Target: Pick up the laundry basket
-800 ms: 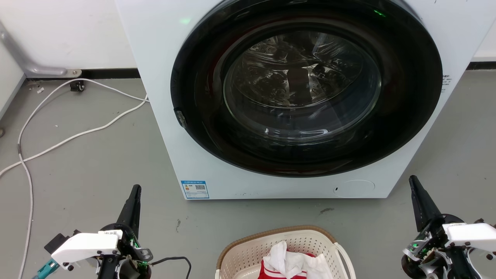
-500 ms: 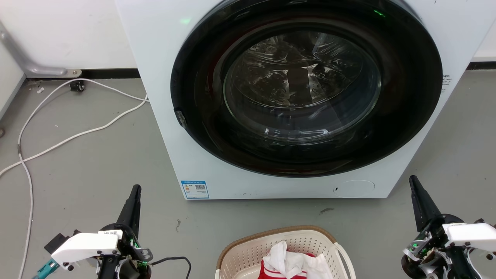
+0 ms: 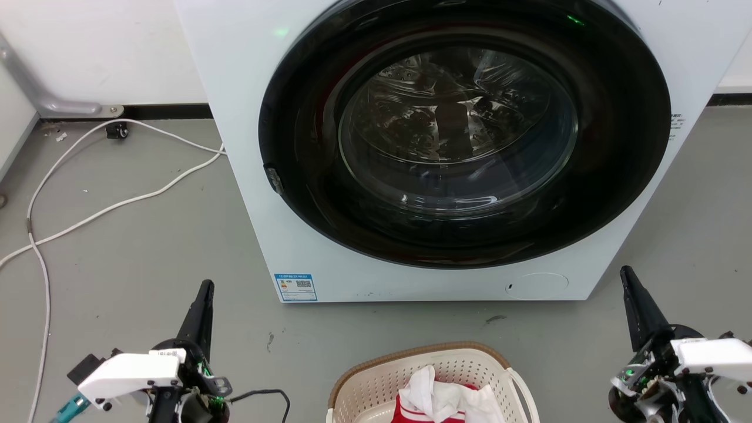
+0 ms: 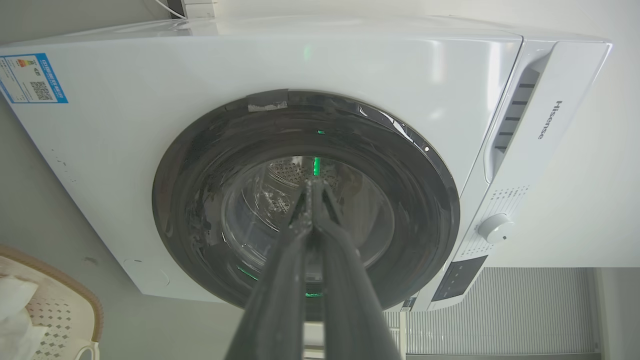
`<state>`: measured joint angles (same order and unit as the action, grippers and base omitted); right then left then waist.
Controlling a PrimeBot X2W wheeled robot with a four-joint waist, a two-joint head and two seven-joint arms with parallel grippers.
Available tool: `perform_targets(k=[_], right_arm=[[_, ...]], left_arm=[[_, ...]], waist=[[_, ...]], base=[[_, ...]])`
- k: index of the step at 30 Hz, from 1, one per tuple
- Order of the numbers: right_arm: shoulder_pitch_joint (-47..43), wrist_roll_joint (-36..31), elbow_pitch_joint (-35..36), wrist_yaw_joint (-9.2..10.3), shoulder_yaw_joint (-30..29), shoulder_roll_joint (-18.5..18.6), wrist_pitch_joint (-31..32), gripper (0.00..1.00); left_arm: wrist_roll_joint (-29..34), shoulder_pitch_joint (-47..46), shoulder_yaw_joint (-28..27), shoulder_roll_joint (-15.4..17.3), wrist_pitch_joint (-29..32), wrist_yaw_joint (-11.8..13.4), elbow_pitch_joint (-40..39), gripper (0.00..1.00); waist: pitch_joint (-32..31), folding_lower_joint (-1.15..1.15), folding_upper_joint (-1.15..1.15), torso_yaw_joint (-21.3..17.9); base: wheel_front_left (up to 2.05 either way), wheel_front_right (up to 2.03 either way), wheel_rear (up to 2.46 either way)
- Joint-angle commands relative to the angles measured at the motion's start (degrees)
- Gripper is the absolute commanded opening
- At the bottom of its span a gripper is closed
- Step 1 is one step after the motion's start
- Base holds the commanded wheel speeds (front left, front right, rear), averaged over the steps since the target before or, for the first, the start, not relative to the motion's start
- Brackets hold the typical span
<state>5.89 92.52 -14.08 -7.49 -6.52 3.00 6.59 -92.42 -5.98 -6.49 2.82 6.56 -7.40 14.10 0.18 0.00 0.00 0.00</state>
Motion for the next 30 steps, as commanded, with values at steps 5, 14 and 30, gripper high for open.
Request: perform_targets(k=[5,14,30], right_arm=[[-1.26,-0.15,-1.36,0.0,0.23,-0.1,-0.24,1.0],[-1.88,-5.47,-0.15,0.0,0.16,-0.09,-2.88,1.0],[-3.6,-26.42,5.85,0.0,1.25,-0.08,-6.94,1.0]], left_arm=[[0.08,1.21,0.35,-0.22,-0.31,0.08,1.23,1.0],[6.65,1.52,0.9,-0.17,-2.94,0.11,-0.68,1.0],[25.28,2.4,3.37,-0.1,-6.99,3.56,-5.8,1.0]], waist=[[0.01,0.0,0.0,0.0],[0.1,0.0,0.0,0.02],[0.28,0.0,0.0,0.15]], base=[[0.0,0.0,0.0],[0.0,0.0,0.0],[0.0,0.0,0.0]])
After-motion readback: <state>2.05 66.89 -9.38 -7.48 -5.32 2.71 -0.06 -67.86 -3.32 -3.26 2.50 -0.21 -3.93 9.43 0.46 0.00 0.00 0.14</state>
